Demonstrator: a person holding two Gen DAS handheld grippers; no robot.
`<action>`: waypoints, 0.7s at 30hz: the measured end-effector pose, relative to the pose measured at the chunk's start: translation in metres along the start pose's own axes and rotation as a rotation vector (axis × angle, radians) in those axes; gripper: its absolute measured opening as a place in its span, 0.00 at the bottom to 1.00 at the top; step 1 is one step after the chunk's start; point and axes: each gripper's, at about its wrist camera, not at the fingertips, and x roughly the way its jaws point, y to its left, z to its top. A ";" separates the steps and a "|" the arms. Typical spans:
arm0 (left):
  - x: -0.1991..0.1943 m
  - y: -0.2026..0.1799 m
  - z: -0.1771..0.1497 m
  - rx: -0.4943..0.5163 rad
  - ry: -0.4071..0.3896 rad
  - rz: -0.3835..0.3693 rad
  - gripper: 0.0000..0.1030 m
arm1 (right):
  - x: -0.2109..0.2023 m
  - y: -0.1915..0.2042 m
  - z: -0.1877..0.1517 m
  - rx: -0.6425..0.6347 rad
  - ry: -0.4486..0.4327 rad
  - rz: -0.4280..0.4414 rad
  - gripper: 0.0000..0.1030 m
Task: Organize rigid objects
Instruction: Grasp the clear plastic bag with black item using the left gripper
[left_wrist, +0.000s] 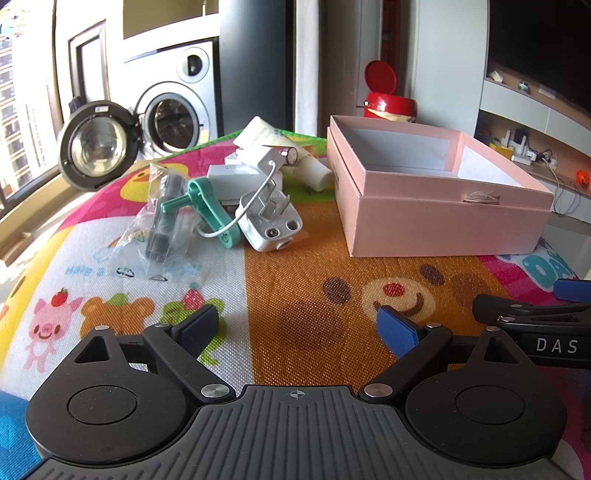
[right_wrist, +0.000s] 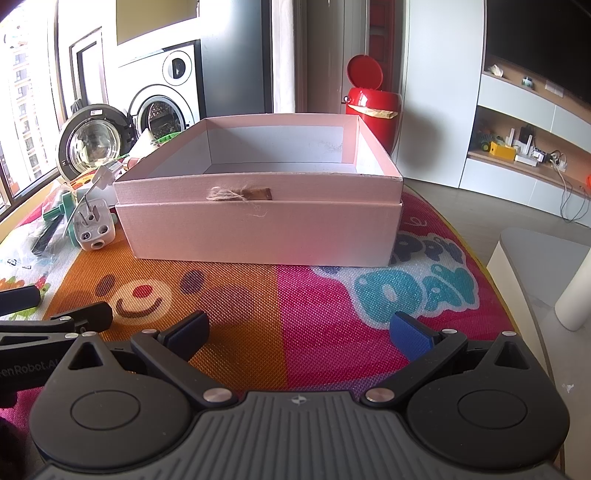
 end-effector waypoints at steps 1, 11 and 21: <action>0.000 0.000 0.000 0.001 0.000 0.001 0.94 | 0.000 0.000 0.001 -0.005 0.006 0.006 1.00; -0.007 0.011 0.002 -0.019 -0.005 -0.069 0.90 | 0.000 -0.002 0.010 -0.042 0.088 0.040 1.00; 0.005 0.119 0.061 -0.128 -0.100 -0.021 0.74 | -0.002 -0.006 0.007 -0.052 0.076 0.061 1.00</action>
